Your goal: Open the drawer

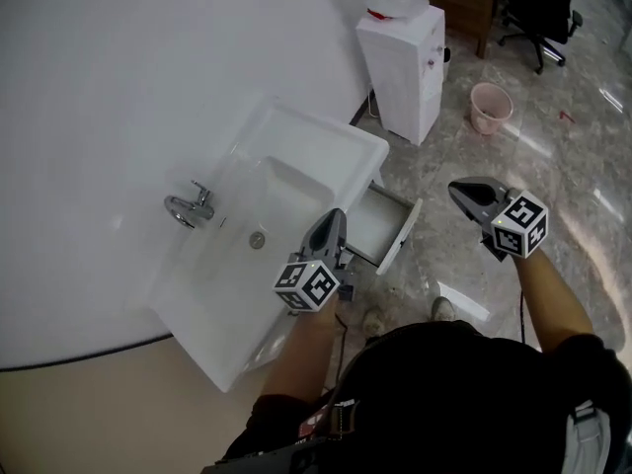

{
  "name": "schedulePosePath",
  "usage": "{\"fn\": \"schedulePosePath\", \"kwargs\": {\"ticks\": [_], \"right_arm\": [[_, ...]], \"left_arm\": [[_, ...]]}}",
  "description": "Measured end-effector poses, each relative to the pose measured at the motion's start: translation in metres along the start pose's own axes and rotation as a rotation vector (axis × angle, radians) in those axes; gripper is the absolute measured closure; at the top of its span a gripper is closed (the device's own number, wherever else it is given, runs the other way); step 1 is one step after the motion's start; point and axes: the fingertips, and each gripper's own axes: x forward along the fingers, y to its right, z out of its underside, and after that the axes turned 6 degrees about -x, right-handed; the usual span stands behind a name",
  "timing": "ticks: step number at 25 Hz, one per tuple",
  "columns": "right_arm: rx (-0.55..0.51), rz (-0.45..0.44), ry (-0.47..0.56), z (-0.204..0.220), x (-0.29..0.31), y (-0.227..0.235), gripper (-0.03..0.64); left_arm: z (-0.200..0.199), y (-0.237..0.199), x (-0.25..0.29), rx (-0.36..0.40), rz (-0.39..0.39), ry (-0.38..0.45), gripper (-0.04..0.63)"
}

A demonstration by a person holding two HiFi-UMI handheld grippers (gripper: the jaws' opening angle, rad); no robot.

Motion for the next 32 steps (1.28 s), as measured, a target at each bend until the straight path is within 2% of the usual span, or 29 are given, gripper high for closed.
{"fn": "schedulePosePath", "kwargs": {"ticks": [6,11,15,19,27,32], "right_arm": [[-0.079,-0.191,-0.008,-0.035,0.067,-0.063,0.621],[-0.129,-0.324,-0.006,-0.07,0.123,-0.116,0.621],[-0.181,-0.404,0.001,-0.098,0.157,-0.166,0.621],[-0.197,-0.442,0.013,-0.127,0.185,-0.217,0.621],[-0.212,-0.472,0.022,-0.165,0.245,-0.311,0.621],[-0.225,-0.499,0.038,-0.18,0.278,-0.367,0.621]], "left_arm": [[-0.05,-0.047,-0.115,-0.057,-0.178,0.17,0.595],[-0.081,-0.079,-0.219,-0.055,-0.331,0.288,0.595],[-0.105,-0.101,-0.303,-0.052,-0.422,0.38,0.594],[-0.133,-0.121,-0.375,-0.039,-0.467,0.414,0.594],[-0.187,-0.149,-0.491,0.121,-0.507,0.415,0.594],[-0.204,-0.173,-0.556,0.148,-0.538,0.436,0.594]]}}
